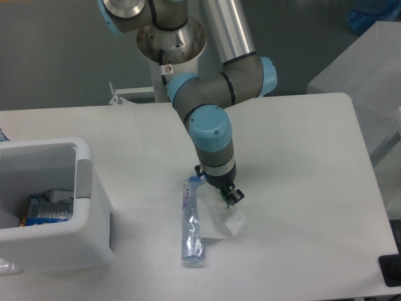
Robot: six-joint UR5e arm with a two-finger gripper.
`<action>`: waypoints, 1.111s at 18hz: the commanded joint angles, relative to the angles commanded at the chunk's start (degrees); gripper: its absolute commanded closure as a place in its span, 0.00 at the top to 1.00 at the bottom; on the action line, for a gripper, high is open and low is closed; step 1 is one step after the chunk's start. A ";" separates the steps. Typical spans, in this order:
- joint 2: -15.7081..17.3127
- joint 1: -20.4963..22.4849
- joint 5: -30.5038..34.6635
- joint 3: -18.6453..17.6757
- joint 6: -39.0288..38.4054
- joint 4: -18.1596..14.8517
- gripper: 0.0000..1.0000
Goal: Place the trash in the trash can
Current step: 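Close the gripper on the clear plastic bag, then lift the bag and carry it over the white trash bin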
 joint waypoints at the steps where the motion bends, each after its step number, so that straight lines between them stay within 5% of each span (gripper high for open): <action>1: 0.00 0.00 -0.09 0.00 -0.44 0.00 0.06; 9: 0.62 0.00 -0.79 0.87 -2.46 -0.44 0.00; 20: 4.83 2.55 -16.24 10.71 -16.16 -4.39 0.00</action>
